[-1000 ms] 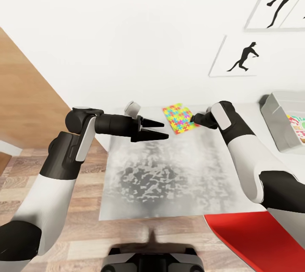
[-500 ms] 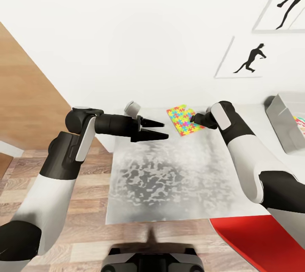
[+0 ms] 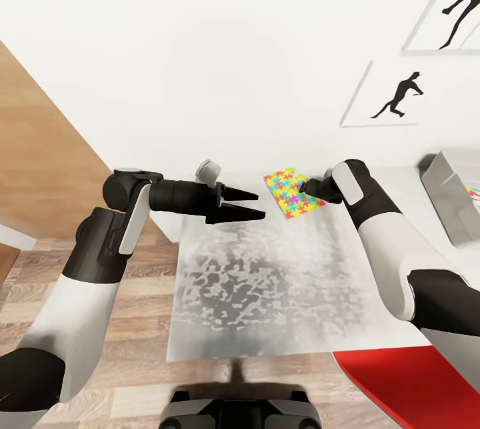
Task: Put all the toys in the child's room - the three board games (two on the bed and one on the table), the two jigsaw puzzles on the table, and the tennis ball on the table - inside the toy box on the table in the child's room.
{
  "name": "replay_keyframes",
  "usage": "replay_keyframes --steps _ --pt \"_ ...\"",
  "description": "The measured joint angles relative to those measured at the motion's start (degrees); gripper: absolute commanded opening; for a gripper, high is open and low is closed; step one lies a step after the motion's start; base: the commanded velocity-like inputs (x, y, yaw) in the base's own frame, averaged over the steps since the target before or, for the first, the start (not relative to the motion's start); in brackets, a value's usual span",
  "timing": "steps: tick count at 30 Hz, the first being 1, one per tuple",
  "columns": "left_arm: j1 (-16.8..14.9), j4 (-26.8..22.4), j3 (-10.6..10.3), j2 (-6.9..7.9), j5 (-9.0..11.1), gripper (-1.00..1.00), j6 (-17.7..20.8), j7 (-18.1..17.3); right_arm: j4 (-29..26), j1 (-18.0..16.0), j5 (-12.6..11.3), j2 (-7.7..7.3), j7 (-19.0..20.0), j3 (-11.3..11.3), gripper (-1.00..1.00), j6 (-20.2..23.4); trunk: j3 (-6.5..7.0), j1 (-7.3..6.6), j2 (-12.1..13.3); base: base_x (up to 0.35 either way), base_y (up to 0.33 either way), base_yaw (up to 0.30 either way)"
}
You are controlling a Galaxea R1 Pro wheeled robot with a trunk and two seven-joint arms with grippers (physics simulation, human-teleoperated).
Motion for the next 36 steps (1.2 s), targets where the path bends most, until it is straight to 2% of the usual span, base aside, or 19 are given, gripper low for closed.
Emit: replay_keyframes --steps 36 --pt "0.02 0.0 0.0 -0.08 0.0 1.0 0.0 0.0 0.03 0.01 0.09 -0.01 0.0 0.07 1.0 -0.01 0.0 0.01 0.0 0.018 0.052 0.0"
